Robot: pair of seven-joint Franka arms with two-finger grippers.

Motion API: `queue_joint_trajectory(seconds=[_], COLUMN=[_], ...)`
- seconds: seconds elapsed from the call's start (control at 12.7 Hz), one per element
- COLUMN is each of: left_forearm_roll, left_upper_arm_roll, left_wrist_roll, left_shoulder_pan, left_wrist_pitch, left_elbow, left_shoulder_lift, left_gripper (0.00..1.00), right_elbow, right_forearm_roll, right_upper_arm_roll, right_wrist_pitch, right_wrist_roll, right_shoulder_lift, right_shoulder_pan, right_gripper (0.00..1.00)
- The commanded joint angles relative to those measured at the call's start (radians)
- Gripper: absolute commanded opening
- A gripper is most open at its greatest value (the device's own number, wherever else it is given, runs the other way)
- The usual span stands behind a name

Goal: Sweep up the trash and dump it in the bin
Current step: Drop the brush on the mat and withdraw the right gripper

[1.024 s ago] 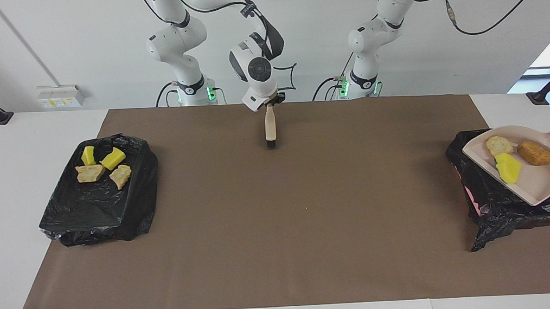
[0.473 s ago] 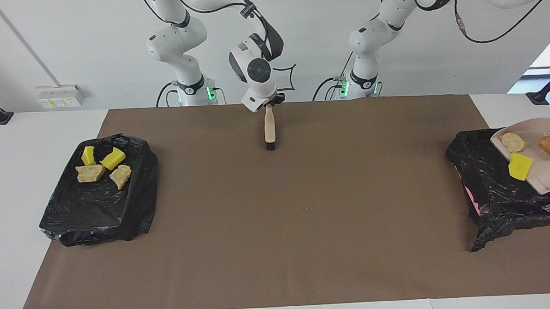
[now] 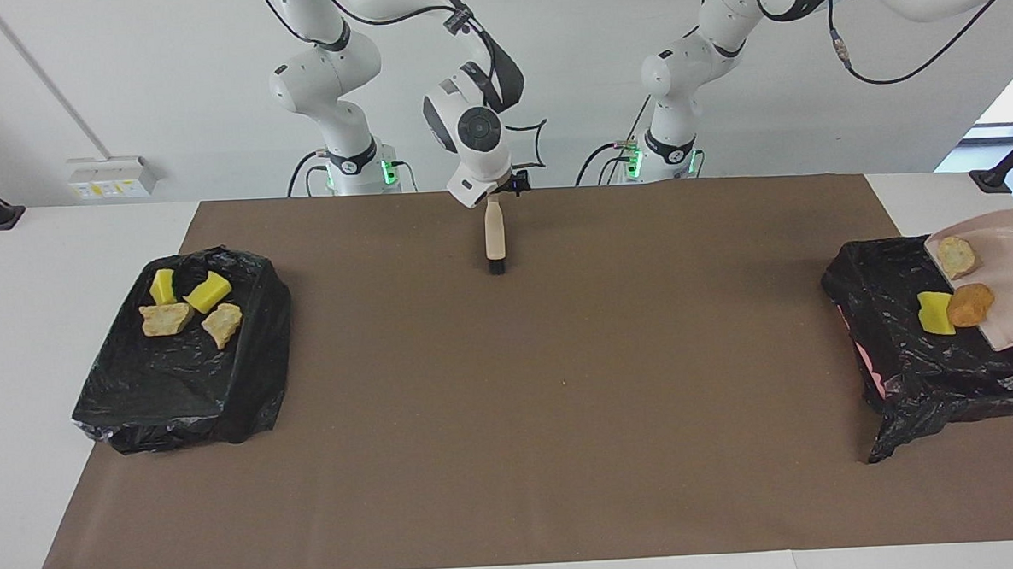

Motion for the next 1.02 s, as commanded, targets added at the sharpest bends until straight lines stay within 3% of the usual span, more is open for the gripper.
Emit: queue_joint_trajectory(seconds=[0.0,0.32,0.47,0.95], left_forearm_roll=[0.070,0.131,0.118,-0.109], left_upper_arm_roll=[0.015,0.018,0.004,-0.002], left_wrist_roll=[0.011,0.011,0.006,-0.032], left_shoulder_pan=[-0.016,-0.030,-0.035,-0.107], left_wrist_pitch=[-0.004,-0.005,-0.011,-0.083], left_elbow=[0.031,0.039,0.034,-0.002], left_shoulder_lift=[0.002,-0.015,-0.064,-0.114], left_gripper=[0.00,0.00,0.00,0.00], right_elbow=[0.066,0.181,0.222,0.395], right_forearm_roll=[-0.061,-0.095,-0.144,-0.252], right_upper_arm_roll=[-0.009,-0.009,-0.009,-0.009], right_wrist_pitch=[0.006,-0.015,-0.023,-0.084], right_wrist_roll=[-0.006,-0.008,-0.012,-0.029], right_shoulder_lift=[0.017,0.000,-0.009,-0.008], right_shoulder_pan=[-0.018,-0.220,-0.306,-0.551], right_gripper=[1.00,1.00,1.00,1.00])
